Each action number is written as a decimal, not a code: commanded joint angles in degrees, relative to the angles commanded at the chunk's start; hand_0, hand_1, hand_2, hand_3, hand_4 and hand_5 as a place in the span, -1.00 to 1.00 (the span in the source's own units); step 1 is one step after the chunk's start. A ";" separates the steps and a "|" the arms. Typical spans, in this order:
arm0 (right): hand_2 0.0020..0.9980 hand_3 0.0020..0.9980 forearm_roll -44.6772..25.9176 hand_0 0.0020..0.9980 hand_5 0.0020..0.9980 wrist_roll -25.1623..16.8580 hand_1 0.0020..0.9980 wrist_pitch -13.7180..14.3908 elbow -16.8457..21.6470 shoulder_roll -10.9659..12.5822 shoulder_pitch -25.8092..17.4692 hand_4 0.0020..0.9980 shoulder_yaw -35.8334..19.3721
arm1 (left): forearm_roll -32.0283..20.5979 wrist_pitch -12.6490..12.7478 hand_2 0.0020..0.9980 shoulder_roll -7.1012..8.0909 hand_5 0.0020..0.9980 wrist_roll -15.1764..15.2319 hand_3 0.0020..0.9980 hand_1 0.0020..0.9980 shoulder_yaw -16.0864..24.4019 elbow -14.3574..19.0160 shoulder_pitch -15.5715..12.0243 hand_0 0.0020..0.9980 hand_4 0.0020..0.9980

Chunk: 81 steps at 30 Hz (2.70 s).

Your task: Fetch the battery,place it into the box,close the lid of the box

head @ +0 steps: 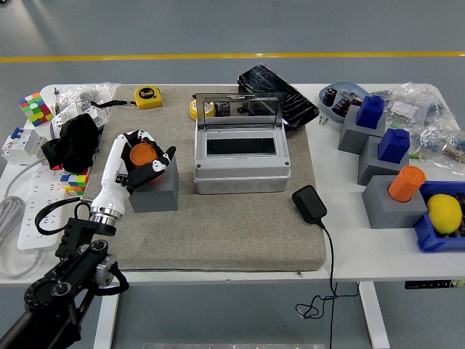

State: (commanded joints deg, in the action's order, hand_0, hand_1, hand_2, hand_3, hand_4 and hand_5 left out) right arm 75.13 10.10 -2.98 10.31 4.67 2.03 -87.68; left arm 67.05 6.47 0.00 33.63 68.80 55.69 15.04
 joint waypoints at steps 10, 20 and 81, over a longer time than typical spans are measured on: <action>0.42 0.41 -0.04 0.48 0.11 -0.17 0.41 0.13 0.00 -0.09 -0.11 1.00 -0.05 | 6.72 0.62 -0.58 0.72 -1.00 -5.25 -0.50 -0.66 -1.34 10.15 -0.11 -0.58 0.34; 0.42 0.41 -0.01 0.48 0.11 -0.13 0.41 0.17 0.00 -0.09 -0.08 1.00 0.04 | 21.06 -1.19 -0.58 2.12 -1.00 -15.71 -0.49 -0.67 -8.88 14.80 8.11 -0.58 0.36; 0.42 0.41 0.43 0.48 0.10 0.69 0.41 0.16 0.00 0.04 0.09 1.00 1.58 | 27.19 0.59 0.50 0.00 -0.46 -16.47 0.67 0.48 -24.63 -10.53 29.16 0.48 1.00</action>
State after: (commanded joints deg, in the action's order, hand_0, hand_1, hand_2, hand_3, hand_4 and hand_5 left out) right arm 75.56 10.79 -2.82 10.31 4.71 2.12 -86.10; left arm 94.24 7.06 0.00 17.16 44.16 45.16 44.20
